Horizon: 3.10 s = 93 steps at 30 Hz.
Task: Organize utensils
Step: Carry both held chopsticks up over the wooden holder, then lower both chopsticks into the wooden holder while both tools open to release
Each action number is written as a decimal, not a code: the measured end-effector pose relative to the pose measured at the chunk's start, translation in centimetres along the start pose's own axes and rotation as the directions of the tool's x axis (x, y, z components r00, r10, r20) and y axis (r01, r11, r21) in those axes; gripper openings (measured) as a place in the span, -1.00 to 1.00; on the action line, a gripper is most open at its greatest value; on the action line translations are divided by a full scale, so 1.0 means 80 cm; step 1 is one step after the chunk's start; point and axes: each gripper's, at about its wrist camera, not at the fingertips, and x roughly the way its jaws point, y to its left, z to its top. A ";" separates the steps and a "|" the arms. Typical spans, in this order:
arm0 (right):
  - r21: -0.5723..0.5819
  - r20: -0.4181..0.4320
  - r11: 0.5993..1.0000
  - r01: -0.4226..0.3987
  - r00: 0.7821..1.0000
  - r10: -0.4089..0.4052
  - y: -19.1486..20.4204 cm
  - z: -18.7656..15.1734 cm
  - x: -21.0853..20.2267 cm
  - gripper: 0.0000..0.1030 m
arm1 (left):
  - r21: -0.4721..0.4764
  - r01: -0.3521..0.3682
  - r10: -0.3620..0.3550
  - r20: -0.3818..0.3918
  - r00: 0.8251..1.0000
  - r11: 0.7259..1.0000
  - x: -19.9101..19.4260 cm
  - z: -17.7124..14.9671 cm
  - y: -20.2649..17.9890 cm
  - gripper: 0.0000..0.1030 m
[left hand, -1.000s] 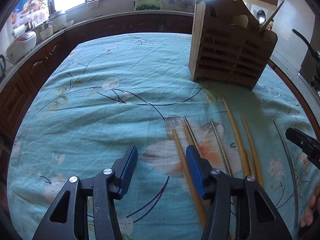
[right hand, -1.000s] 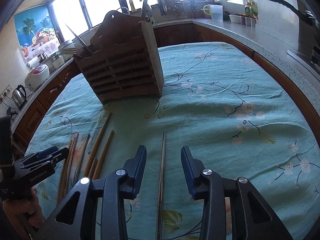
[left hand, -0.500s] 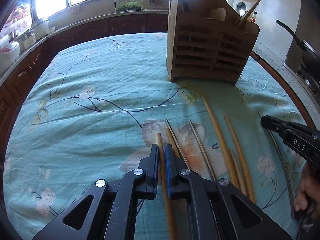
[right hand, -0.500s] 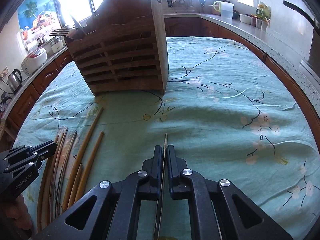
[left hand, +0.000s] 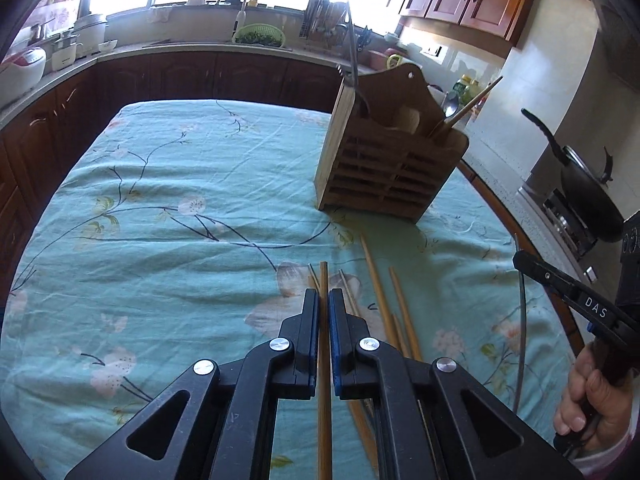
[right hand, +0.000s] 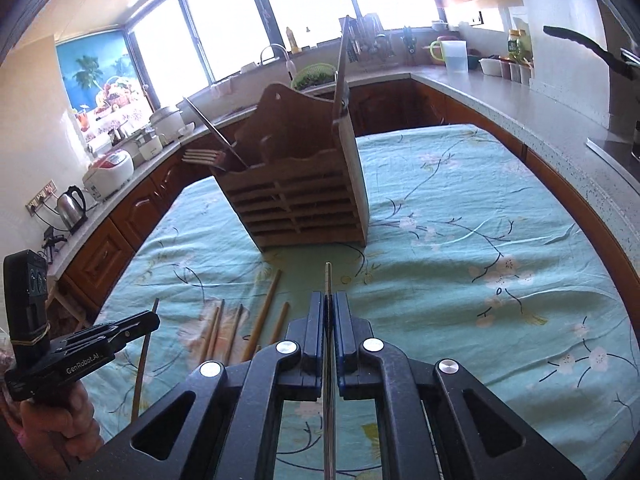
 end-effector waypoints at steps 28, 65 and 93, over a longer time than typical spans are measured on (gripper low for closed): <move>-0.020 0.215 0.996 -0.083 0.973 0.085 0.022 0.043 -0.098 -0.92 | 0.033 0.070 -0.075 0.220 0.973 0.997 -0.137 0.017 -0.007 -0.94; -0.048 0.555 0.998 0.042 0.832 -0.009 0.030 0.222 -0.019 -0.91 | 0.059 0.037 -0.064 0.570 0.819 0.998 -0.019 0.204 -0.045 -0.94; 0.028 0.345 0.998 0.059 0.936 -0.065 -0.011 0.158 0.055 -0.89 | 0.049 -0.015 -0.008 0.436 0.900 0.999 0.071 0.154 -0.029 -0.91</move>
